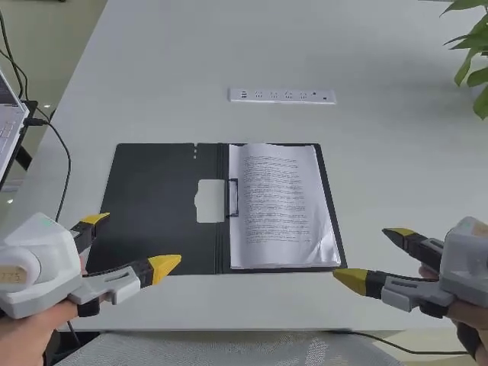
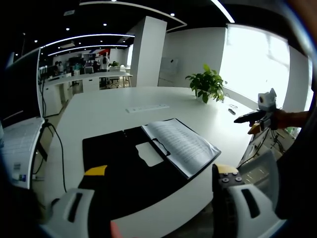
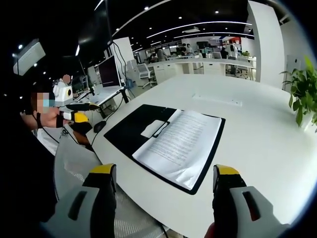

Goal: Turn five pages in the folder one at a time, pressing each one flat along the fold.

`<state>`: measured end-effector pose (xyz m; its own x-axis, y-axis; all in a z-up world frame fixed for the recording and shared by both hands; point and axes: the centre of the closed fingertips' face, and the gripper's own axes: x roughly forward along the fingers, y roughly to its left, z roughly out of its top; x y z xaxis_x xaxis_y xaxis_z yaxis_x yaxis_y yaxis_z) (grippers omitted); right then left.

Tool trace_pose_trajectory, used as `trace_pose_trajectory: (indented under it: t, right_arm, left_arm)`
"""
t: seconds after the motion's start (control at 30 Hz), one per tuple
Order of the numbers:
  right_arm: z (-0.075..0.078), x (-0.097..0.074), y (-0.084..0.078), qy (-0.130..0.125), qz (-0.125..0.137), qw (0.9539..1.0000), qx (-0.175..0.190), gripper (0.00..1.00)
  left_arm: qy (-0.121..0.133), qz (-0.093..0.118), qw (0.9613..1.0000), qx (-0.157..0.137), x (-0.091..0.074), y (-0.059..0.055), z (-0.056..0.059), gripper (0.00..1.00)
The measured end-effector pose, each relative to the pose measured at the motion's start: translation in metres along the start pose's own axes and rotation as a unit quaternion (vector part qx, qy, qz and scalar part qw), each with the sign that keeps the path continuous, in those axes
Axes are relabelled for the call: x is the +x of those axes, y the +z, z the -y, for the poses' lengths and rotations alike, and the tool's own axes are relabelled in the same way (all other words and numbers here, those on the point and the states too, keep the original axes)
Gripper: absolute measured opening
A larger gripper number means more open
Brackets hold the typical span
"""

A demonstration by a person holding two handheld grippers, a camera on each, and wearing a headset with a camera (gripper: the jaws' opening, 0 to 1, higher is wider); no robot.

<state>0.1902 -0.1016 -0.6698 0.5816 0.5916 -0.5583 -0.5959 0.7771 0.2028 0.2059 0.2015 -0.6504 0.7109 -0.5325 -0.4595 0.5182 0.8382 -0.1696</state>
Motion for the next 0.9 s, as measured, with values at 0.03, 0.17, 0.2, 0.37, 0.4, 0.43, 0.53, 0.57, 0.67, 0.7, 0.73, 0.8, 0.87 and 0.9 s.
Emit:
trace_pose_trajectory:
  t: [0.03,0.17,0.2,0.37,0.4,0.43,0.53,0.57,0.67,0.7,0.73,0.8,0.87,0.9]
  right_arm:
    - [0.0003,-0.0001,0.0000,-0.001,0.000,1.0000,0.001,0.79]
    - [0.0000,-0.0005,0.0007,-0.001,0.004,1.0000,0.003,0.79]
    - [-0.0001,-0.0007,0.0003,-0.001,0.003,1.0000,0.003,0.79]
    - [-0.0013,-0.0013,-0.0015,0.000,0.001,1.0000,0.005,0.79]
    - [-0.0014,-0.0014,-0.0016,0.000,0.001,1.0000,0.004,0.79]
    - [-0.0017,-0.0014,-0.0015,0.000,0.001,1.0000,0.004,0.79]
    - [-0.0023,-0.0015,-0.0011,0.000,0.002,1.0000,0.005,0.79]
    - [-0.0020,-0.0015,-0.0009,-0.001,0.002,1.0000,0.005,0.78]
    - [-0.0014,-0.0014,-0.0009,-0.002,0.003,1.0000,0.004,0.78]
    - [-0.0013,-0.0015,-0.0009,-0.002,0.003,1.0000,0.004,0.78]
    - [-0.0012,-0.0015,-0.0011,-0.003,0.002,1.0000,0.005,0.78]
    - [-0.0007,-0.0016,-0.0024,-0.004,0.000,1.0000,0.004,0.78]
    - [-0.0004,-0.0021,-0.0031,-0.006,-0.002,1.0000,0.003,0.78]
    - [-0.0001,-0.0023,-0.0030,-0.006,-0.001,1.0000,0.003,0.77]
  left_arm:
    - [0.000,0.000,1.0000,0.000,-0.0001,0.0001,0.0000,0.83]
    - [-0.001,0.000,1.0000,0.002,-0.0004,0.0003,0.0001,0.83]
    - [-0.001,0.000,1.0000,0.002,-0.0005,0.0003,0.0000,0.83]
    - [-0.001,0.000,1.0000,0.002,-0.0006,0.0006,0.0001,0.83]
    - [-0.001,0.001,1.0000,0.002,-0.0005,0.0007,0.0001,0.83]
    - [-0.001,0.001,1.0000,0.002,-0.0004,0.0010,-0.0001,0.83]
    - [-0.001,0.001,1.0000,0.002,-0.0001,0.0014,-0.0005,0.83]
    - [-0.001,0.002,1.0000,0.002,-0.0001,0.0017,-0.0004,0.83]
    - [-0.001,0.003,1.0000,0.002,-0.0002,0.0023,-0.0004,0.83]
    - [-0.001,0.004,1.0000,0.002,-0.0002,0.0026,-0.0006,0.83]
    - [-0.001,0.004,1.0000,0.002,-0.0002,0.0026,-0.0006,0.83]
    - [-0.002,0.005,1.0000,0.003,0.0000,0.0026,-0.0005,0.83]
    - [-0.003,0.006,1.0000,0.003,0.0002,0.0026,-0.0006,0.82]
    - [-0.004,0.006,1.0000,0.002,0.0005,0.0026,-0.0004,0.82]
